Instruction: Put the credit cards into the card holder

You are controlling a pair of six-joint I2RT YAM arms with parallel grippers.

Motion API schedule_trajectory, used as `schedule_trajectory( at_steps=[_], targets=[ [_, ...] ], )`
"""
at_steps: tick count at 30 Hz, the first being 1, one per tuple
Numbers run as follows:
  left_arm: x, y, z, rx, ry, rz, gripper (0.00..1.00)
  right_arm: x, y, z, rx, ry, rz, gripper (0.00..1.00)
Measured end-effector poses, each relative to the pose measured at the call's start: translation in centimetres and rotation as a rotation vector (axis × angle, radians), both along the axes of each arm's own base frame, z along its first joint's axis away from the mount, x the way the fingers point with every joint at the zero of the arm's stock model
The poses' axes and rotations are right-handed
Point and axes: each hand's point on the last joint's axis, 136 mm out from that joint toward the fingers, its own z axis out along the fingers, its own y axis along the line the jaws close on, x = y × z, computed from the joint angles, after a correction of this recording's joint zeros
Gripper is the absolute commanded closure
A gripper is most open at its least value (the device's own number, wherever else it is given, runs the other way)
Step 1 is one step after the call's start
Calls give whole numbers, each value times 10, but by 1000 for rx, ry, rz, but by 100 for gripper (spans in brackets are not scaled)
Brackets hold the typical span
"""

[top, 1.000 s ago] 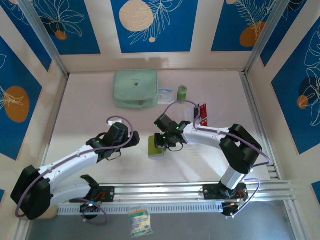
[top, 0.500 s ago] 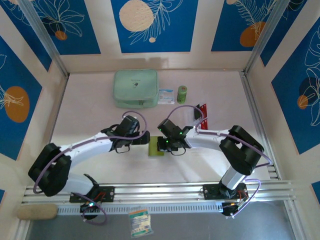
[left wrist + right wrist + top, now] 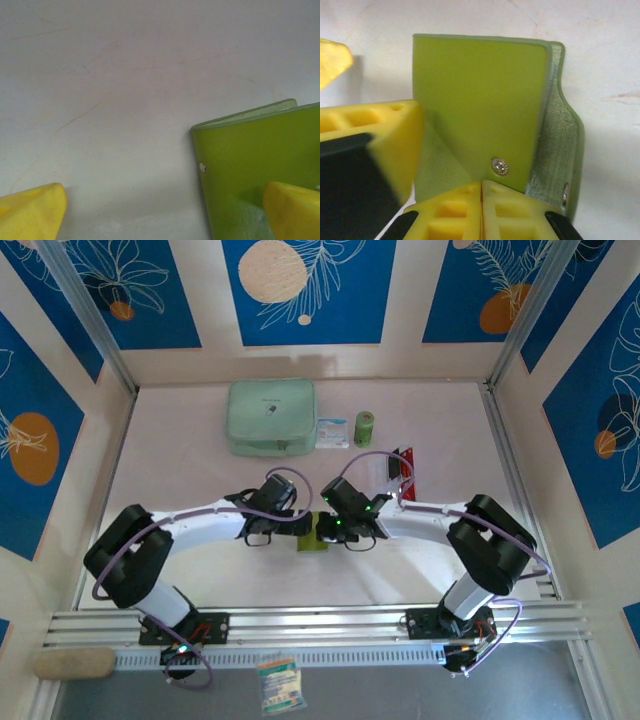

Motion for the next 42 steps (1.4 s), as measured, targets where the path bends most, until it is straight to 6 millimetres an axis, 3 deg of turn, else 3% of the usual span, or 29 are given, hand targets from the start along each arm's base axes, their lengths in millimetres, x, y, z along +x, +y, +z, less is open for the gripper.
schedule_trajectory(
  at_steps=[6, 18, 26, 35, 38, 42],
  targets=[
    [0, 4, -6, 37, -3, 7, 0, 1, -2, 9, 22, -17, -5, 91],
    [0, 3, -4, 46, -4, 4, 0, -3, -5, -10, 12, 18, -8, 94],
    [1, -10, 10, -9, -24, -13, 0, -4, -5, -10, 15, 19, -7, 94],
    [0, -20, 10, -51, -25, -10, 0, -3, -6, -9, 21, 22, -9, 94],
    [-4, -17, 1, -46, -9, 1, 0, -1, -12, -1, 25, 15, -21, 94],
    [-6, -14, -6, -27, -6, 4, 0, 10, -24, 27, 60, -35, -63, 95]
  ],
)
